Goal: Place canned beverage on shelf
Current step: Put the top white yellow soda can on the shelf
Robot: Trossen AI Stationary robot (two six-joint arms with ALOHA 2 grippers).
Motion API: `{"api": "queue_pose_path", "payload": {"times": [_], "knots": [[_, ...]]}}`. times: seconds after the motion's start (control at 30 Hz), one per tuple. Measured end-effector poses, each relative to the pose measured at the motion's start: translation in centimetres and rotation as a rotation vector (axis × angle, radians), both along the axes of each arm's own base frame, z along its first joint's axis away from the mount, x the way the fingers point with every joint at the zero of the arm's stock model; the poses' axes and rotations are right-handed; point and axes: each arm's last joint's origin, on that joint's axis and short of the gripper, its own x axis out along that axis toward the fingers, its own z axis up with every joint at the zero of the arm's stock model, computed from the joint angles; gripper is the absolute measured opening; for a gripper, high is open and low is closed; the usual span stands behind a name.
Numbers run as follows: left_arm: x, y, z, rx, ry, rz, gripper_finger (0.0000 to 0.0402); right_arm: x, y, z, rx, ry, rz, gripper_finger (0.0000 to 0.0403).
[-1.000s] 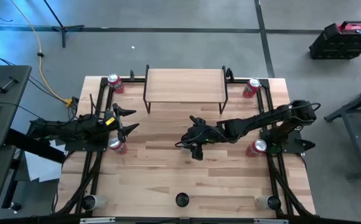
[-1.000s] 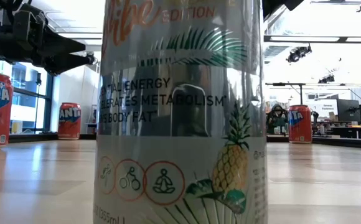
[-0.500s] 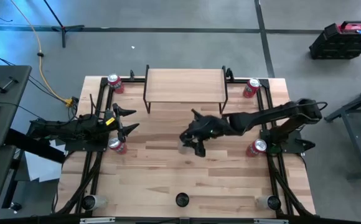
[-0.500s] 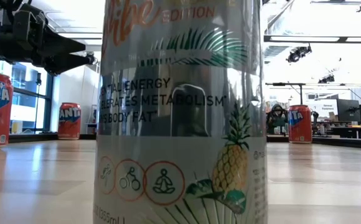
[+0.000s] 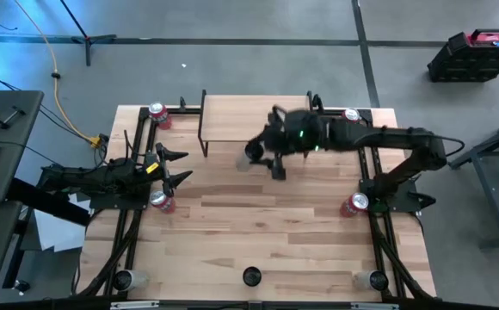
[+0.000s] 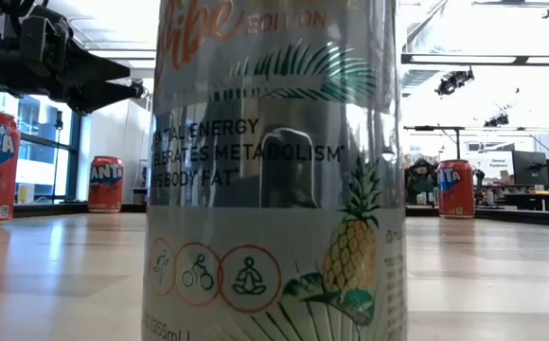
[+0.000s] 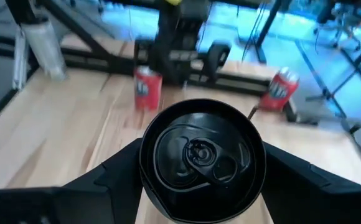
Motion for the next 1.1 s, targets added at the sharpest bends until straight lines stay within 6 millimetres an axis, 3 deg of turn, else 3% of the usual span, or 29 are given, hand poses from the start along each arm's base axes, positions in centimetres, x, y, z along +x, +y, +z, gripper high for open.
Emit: {"api": "queue_pose_path", "payload": {"times": [0.23, 0.57, 0.83, 1.1], "knots": [[0.0, 0.0, 0.0, 0.000, 0.000, 0.000, 0.0314, -2.1, -6.2, 3.3, -0.024, -0.039, -0.062, 0.0249], [0.0, 0.0, 0.0, 0.000, 0.000, 0.000, 0.0314, -5.0, -13.9, 4.3, -0.042, -0.149, -0.129, 0.0249], [0.0, 0.0, 0.0, 0.000, 0.000, 0.000, 0.0314, -4.3, -18.2, 4.5, -0.045, -0.199, -0.155, 0.0249], [0.0, 0.0, 0.0, 0.000, 0.000, 0.000, 0.0314, -2.2, -19.8, 7.9, -0.057, -0.184, -0.091, 0.0249]]}}
